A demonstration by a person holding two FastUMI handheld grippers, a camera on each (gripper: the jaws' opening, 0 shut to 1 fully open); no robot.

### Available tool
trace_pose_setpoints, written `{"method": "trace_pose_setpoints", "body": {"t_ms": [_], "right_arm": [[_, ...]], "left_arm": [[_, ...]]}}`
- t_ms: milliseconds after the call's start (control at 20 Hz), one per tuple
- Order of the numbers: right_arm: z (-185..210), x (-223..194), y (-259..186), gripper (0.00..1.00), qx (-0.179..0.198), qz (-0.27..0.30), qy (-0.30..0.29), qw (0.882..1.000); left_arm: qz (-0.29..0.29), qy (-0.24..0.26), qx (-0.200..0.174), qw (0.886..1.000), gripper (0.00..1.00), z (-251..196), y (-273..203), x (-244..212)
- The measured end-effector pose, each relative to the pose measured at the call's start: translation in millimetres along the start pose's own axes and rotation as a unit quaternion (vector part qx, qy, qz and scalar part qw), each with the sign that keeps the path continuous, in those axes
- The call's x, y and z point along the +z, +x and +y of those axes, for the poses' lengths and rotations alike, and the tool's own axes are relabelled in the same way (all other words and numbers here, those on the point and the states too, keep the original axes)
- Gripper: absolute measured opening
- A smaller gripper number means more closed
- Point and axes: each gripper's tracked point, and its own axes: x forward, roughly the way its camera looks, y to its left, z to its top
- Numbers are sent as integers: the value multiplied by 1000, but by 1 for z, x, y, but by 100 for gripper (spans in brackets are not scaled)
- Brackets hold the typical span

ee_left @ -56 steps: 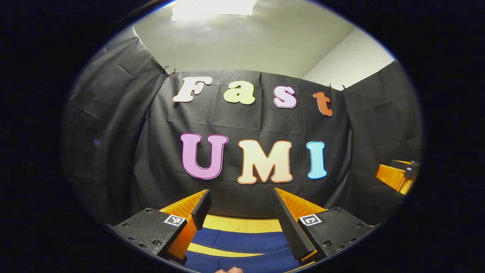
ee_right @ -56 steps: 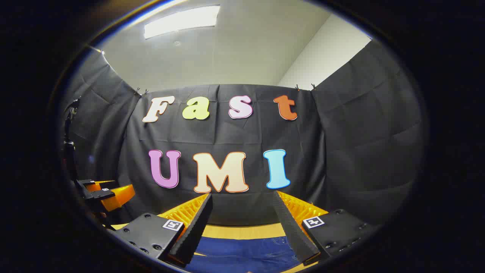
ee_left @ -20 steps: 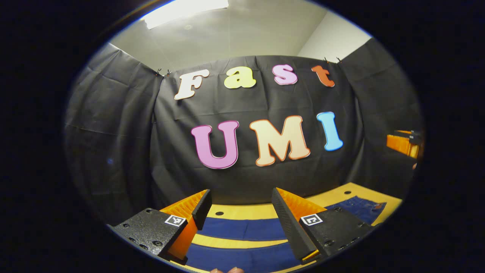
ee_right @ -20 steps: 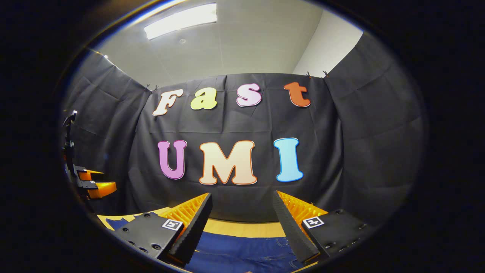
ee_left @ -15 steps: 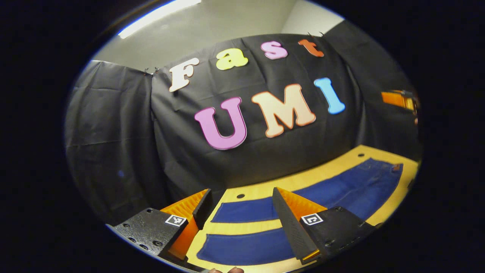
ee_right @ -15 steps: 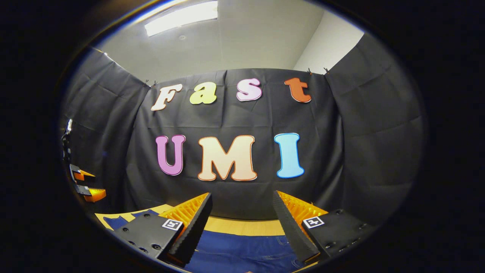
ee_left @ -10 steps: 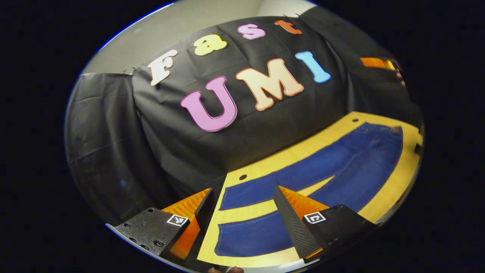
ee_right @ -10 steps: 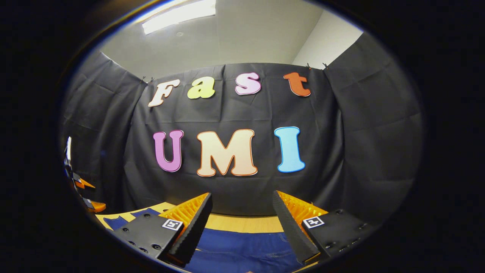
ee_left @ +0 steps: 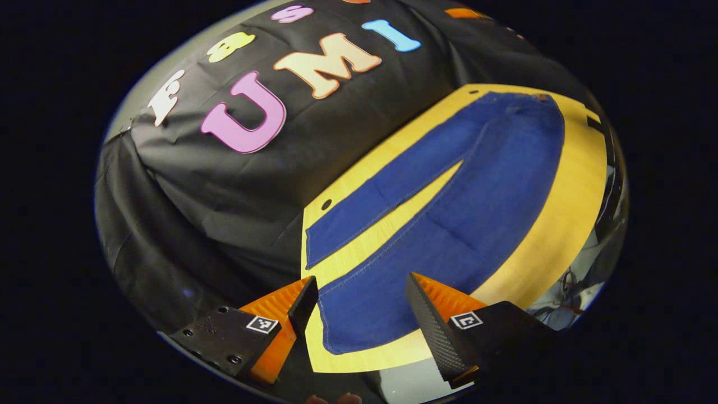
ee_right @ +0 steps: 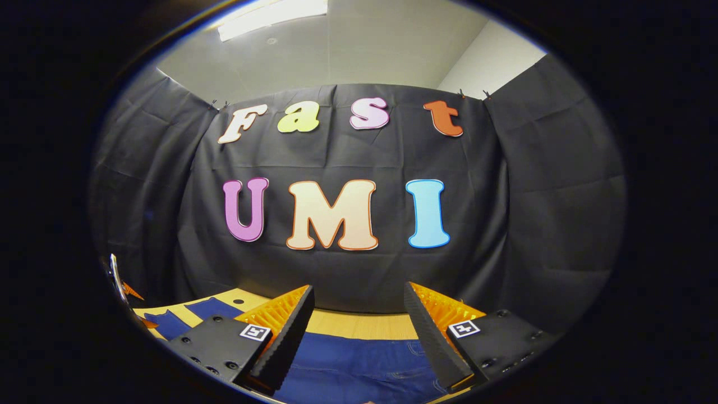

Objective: Grasp the waist and the cuffs of the jeans and fold them to make the two legs overlap; first hold the waist and fold one-third of the jeans toward the cuffs, then hold the cuffs and fold the remaining one-third in the same direction to finish folding.

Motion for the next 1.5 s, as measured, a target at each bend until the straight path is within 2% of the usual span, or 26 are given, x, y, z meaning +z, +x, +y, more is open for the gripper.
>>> {"method": "trace_pose_setpoints", "body": {"t_ms": [200,250,300,350,400,600,650,750,850,900,1000,1050,1100,1300,1400,1500], "right_arm": [[-6,-7,1,98,-7,8,-18,1000],[-7,-9,2,99,-8,10,-22,1000],[-7,-12,1,99,-9,12,-24,1000],[-8,-14,1,100,-11,15,-25,1000],[-10,-16,2,99,-13,18,-26,999],[-16,-24,2,100,-27,28,-42,998],[-18,-25,3,100,-30,30,-46,998],[-20,-27,3,100,-35,33,-50,998],[-22,-31,4,99,-40,37,-49,997],[-23,-33,4,99,-43,39,-48,997],[-25,-38,4,100,-50,43,-43,997],[-26,-41,4,100,-54,46,-41,997],[-27,-46,5,100,-57,50,-40,996],[-29,-62,5,100,-66,67,-50,994],[-32,-68,4,100,-73,72,-62,993],[-34,-77,5,100,-78,82,-76,991]], "left_arm": [[50,56,-29,997,95,-20,13,-41],[63,65,-39,995,100,-23,17,-51],[73,74,-48,993,95,-26,22,-60],[85,84,-54,991,100,-28,26,-68],[96,96,-59,989,95,-31,27,-78],[130,138,-80,979,96,-41,33,-108],[137,149,-87,975,100,-42,34,-110],[127,171,-89,973,89,-44,40,-107],[127,177,-99,971,93,-46,47,-108],[133,183,-112,968,93,-45,50,-109],[129,219,-128,959,85,-42,59,-104],[124,240,-132,954,87,-40,64,-99],[119,254,-133,951,85,-37,70,-96],[107,265,-131,949,85,-31,88,-87],[112,258,-161,946,85,-41,88,-91],[116,253,-185,943,49,-50,86,-96]]}}
